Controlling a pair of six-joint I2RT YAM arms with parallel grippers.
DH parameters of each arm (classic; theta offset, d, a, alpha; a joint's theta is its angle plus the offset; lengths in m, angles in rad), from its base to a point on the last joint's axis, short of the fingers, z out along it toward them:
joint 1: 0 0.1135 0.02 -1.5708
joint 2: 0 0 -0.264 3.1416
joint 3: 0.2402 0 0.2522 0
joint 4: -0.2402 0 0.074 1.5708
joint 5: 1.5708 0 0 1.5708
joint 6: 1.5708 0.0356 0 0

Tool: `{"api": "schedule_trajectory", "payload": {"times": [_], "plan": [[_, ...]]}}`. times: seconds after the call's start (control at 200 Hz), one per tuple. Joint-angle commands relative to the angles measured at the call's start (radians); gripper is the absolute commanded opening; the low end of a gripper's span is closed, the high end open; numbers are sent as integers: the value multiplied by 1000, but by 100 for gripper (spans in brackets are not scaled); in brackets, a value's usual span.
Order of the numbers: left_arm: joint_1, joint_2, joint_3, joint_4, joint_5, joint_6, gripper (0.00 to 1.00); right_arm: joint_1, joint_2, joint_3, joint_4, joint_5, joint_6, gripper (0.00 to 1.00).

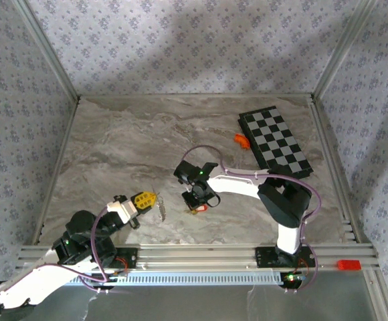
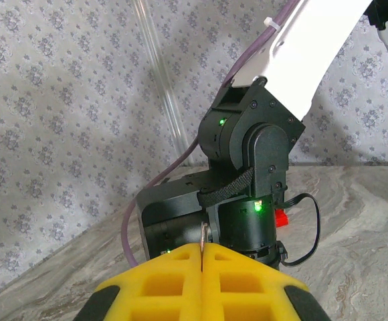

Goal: Put the keys on the keyring

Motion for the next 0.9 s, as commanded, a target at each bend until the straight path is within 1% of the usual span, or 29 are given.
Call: {"api": "schedule_trajectory", "payload": {"times": [0.0,0.305,0.33,0.57,0.895], "plan": [[-6,-14,9,24,7,-9,0,-5,10,1,-26,-20,6,9],[-6,-14,9,23,7,-9,0,-14,-1,1,-17,-33,27,14],[-6,-14,9,24,6,-10,0,-15,-2,-32,-17,-35,27,14],[-6,-14,7,25,8,-10,0,-19,-11,-43,-14,-43,37,17],[-6,-14,5,27,9,-11,0,-37,-45,-78,25,-83,65,15]]}}
